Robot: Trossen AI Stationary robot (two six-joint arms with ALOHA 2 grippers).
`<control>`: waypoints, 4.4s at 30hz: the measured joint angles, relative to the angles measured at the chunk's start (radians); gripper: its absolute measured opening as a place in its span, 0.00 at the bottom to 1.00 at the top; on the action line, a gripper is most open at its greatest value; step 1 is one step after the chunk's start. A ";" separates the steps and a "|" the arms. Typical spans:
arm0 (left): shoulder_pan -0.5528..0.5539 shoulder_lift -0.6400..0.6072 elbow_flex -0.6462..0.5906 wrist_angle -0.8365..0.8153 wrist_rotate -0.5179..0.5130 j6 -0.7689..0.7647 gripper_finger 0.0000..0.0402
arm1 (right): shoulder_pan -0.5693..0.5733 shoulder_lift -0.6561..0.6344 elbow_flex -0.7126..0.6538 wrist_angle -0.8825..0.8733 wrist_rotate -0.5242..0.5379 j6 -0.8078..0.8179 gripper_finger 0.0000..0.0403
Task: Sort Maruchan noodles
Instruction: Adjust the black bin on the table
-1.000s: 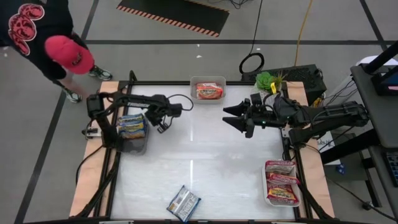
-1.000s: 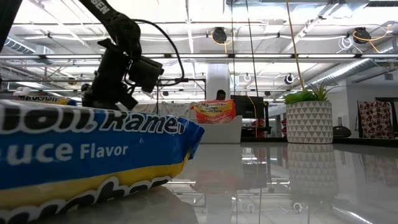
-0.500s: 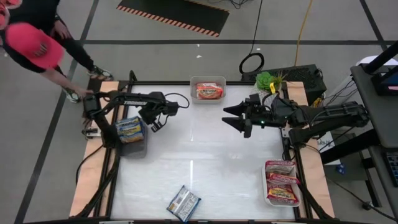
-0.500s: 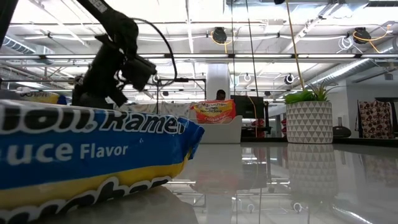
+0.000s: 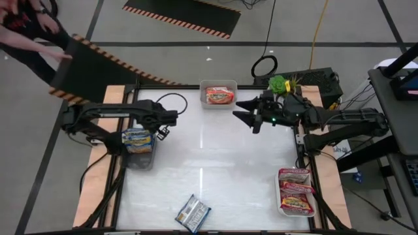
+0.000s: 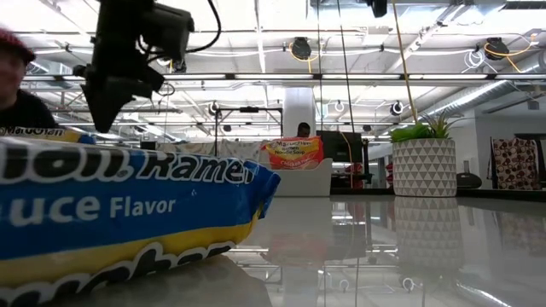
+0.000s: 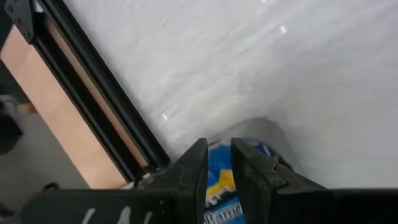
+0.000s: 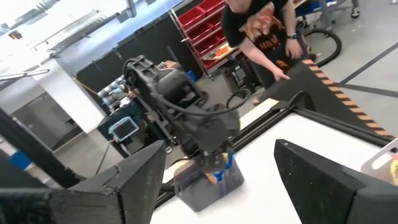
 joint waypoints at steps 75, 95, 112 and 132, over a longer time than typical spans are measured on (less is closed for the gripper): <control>-0.398 0.082 -0.105 0.158 0.285 -0.802 0.70 | -0.012 0.056 0.000 0.011 -0.291 0.125 0.72; -0.338 0.083 -0.175 0.482 0.338 -0.708 0.70 | -0.013 0.056 0.000 -0.004 -0.290 0.080 0.72; -0.339 0.083 -0.175 0.798 0.180 -0.636 0.70 | -0.013 0.055 0.000 -0.052 -0.290 0.069 0.72; -0.382 0.083 -0.174 0.846 0.353 -0.782 0.56 | -0.013 0.055 0.000 -0.100 -0.291 0.065 0.72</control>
